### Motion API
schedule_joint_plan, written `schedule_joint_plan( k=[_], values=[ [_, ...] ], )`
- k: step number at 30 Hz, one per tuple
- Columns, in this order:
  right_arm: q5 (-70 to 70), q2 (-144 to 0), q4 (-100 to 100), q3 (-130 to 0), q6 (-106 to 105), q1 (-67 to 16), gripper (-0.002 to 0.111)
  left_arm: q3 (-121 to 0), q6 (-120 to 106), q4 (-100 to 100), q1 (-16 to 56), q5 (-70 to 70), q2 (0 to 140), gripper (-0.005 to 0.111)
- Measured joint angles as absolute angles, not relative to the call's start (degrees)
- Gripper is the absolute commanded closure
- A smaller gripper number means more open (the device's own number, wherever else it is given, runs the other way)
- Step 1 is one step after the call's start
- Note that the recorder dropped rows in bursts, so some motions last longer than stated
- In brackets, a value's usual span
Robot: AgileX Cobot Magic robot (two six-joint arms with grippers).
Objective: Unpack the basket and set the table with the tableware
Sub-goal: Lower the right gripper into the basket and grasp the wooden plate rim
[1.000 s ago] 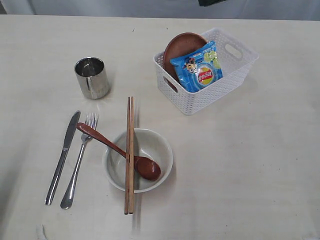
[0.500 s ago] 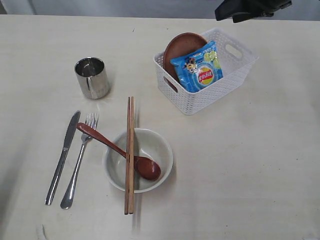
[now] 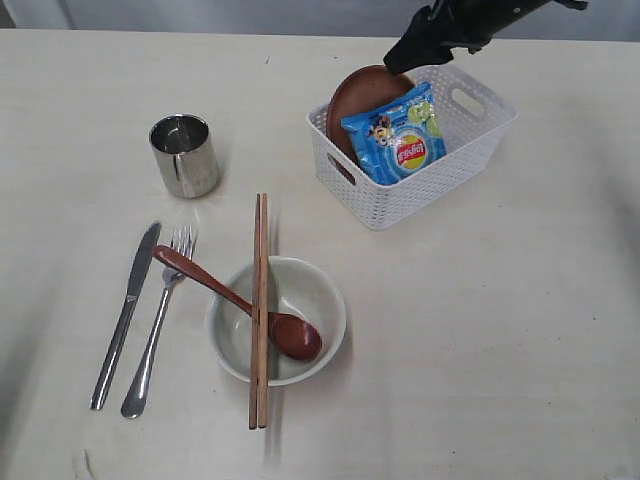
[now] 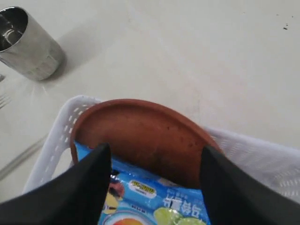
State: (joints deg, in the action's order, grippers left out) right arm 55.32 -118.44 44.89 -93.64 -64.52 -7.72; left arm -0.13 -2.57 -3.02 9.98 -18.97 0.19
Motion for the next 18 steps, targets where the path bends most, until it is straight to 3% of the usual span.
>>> schedule_joint_plan(
  k=[18],
  values=[
    [50.1, -120.9, 42.4, -94.7, -75.0, -10.3, 0.06, -0.1, -2.6, -3.0, 10.0, -19.0, 0.2, 0.107]
  ],
)
